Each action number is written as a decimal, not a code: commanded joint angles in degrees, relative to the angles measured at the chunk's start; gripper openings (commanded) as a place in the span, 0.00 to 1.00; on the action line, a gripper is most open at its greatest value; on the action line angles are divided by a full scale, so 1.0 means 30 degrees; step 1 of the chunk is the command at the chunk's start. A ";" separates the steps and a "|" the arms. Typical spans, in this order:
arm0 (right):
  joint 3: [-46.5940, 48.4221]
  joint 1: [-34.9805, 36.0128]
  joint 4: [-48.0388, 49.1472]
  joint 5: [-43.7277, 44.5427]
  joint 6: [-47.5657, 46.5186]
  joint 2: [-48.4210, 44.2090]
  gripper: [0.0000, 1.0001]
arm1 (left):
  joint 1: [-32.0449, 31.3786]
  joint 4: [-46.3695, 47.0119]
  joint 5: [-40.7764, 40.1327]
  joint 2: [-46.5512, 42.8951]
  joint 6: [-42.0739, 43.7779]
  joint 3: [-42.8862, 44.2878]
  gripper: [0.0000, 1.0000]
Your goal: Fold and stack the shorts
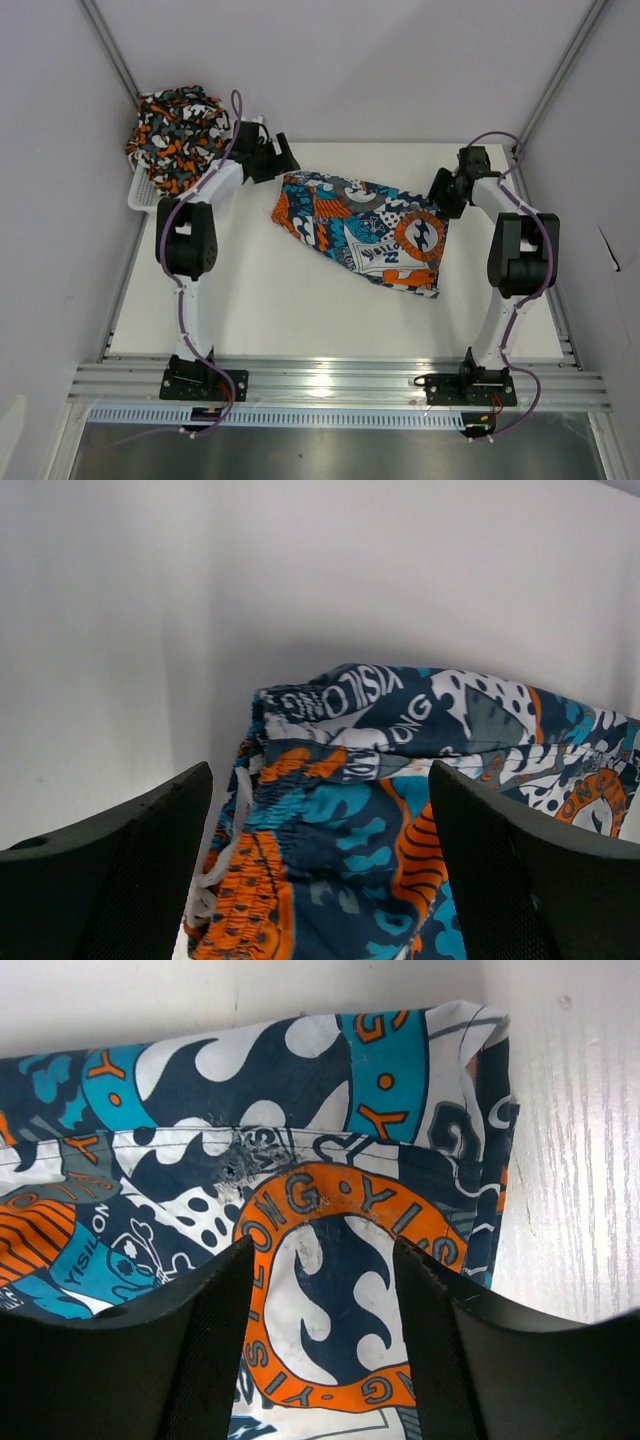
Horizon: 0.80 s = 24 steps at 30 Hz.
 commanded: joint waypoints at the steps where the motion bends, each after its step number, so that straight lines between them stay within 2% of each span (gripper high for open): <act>1: 0.1027 -0.0209 0.1000 0.0364 0.0269 -0.0074 0.59 | 0.0650 0.1363 0.1681 0.0580 -0.0212 0.0643 0.90; 15: 0.0763 -0.1411 0.2290 0.0335 -0.0376 0.1362 0.49 | 0.1706 0.5464 0.3147 0.0231 -0.0183 -0.2401 0.85; 24: -0.0201 -0.1791 0.3110 0.0335 -0.0348 0.1392 0.51 | 0.1706 0.7402 0.3294 0.0202 -0.0300 -0.3750 0.85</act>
